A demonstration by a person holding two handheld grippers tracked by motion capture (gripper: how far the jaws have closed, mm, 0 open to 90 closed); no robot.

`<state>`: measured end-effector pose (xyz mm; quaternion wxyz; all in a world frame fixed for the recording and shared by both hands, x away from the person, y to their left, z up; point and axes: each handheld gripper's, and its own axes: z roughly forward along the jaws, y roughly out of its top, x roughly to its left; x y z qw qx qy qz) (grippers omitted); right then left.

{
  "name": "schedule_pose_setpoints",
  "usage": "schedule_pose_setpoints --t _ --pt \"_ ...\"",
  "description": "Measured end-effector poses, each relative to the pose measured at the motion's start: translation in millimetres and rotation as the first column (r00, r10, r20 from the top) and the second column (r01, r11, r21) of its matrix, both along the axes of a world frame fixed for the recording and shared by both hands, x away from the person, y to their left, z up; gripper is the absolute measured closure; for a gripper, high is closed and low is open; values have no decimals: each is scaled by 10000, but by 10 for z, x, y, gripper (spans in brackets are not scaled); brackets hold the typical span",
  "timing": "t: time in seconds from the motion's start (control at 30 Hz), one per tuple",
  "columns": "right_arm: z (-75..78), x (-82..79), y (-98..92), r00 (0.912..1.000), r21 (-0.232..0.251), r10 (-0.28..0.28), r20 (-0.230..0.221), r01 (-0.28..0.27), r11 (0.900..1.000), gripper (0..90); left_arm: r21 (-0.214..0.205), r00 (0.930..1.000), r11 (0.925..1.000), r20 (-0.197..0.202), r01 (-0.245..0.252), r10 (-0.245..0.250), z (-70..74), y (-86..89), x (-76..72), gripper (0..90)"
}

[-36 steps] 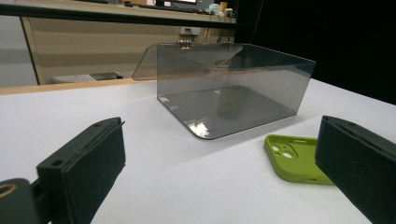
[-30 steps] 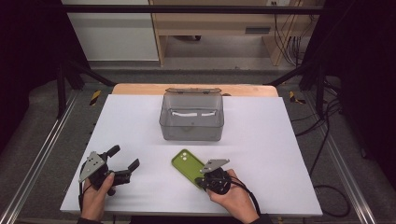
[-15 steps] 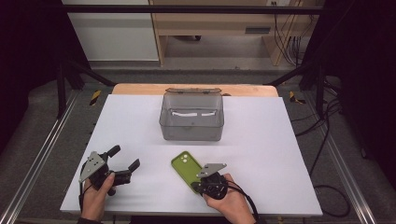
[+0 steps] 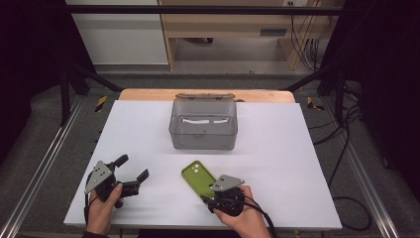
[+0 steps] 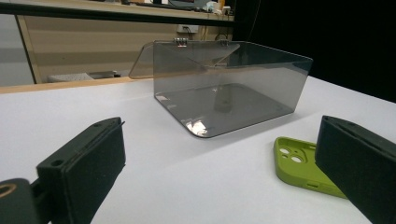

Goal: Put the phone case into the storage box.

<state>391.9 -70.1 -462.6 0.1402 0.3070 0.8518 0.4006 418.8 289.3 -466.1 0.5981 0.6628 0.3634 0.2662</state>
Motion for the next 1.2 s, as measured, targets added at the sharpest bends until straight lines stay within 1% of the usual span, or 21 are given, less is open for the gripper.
schedule_pose_setpoints --t 0.03,0.07,0.1,0.13,0.17,0.2,0.23,0.3,0.33,0.4,0.47,0.57,0.6,0.63,0.7,0.87,0.93,1.0,1.1,1.13,1.2 --pt "0 0 0 10000 0 0 0 0 10000 449 3 10000 10000 -16 7 -7 -1 -3 0 16" --pt "-10 -8 25 10000 -86 -26 -48 25 10000 367 38 10000 10000 -28 29 -29 -2 -5 1 15" --pt "-10 -8 25 10000 -86 -26 -48 25 10000 367 45 10000 10000 -29 37 -37 -3 -6 2 15" --pt "-15 -11 38 10000 -114 -22 -85 21 9999 329 51 10000 10000 -35 42 -42 -3 -8 2 15" --pt "-36 -28 76 10000 -240 -13 -76 11 9997 224 44 10000 10000 -45 53 -53 -4 -10 3 15" --pt "-36 -28 76 10000 -240 -13 -76 11 9997 224 44 10000 10000 -45 53 -53 -4 -10 3 15" --pt "-53 -47 114 10000 -336 2 -67 -5 9994 128 44 10000 10000 -43 54 -54 -4 -9 3 15" --pt "-59 -68 137 10000 -341 66 14 -65 9994 83 36 10000 10000 -42 52 -52 -3 -8 3 15" --pt "-59 -77 146 9998 -351 223 4 -223 9991 82 30 10000 10000 -42 47 -46 -3 -8 3 15" --pt "-60 -93 165 9988 -278 484 -83 -486 9984 116 69 10000 10000 -77 44 -43 -8 -9 8 15" --pt "-65 -105 178 9973 -377 713 -149 -718 9967 207 52 10000 10000 -64 36 -36 -6 -11 7 15" --pt "-73 -113 181 9971 -598 704 -293 -720 9956 371 51 10000 10000 -58 30 -30 -6 -11 6 15" --pt "-73 -113 181 9971 -598 704 -293 -720 9956 371 51 10000 10000 -58 30 -30 -6 -11 6 15" --pt "-84 -112 172 9973 -671 595 -428 -623 9958 510 48 10000 10000 -59 33 -33 -6 -11 7 15" --pt "-88 -111 165 9968 -672 651 -462 -681 9954 536 55 10000 10000 -60 38 -38 -6 -13 7 15" --pt "-122 -106 145 9972 -715 391 -642 -437 9965 693 77 10000 10000 -56 53 -52 -6 -18 7 15" --pt "-122 -108 144 9973 -723 378 -637 -424 9965 706 87 10000 9999 -62 53 -52 -7 -19 7 15" --pt "-127 -119 144 9984 -820 302 -474 -340 9961 743 93 10000 9999 -64 54 -53 -7 -21 8 15" --pt "-132 -128 149 9991 -910 273 -322 -302 9954 762 111 10000 9999 -63 67 -67 -7 -24 8 15" --pt "-136 -144 159 9996 -1118 258 -73 -265 9934 790 102 10000 9999 -62 68 -67 -8 -28 9 15" --pt "-137 -151 162 9997 -1163 242 -16 -242 9929 803 123 9999 9999 -70 83 -82 -8 -30 9 15"
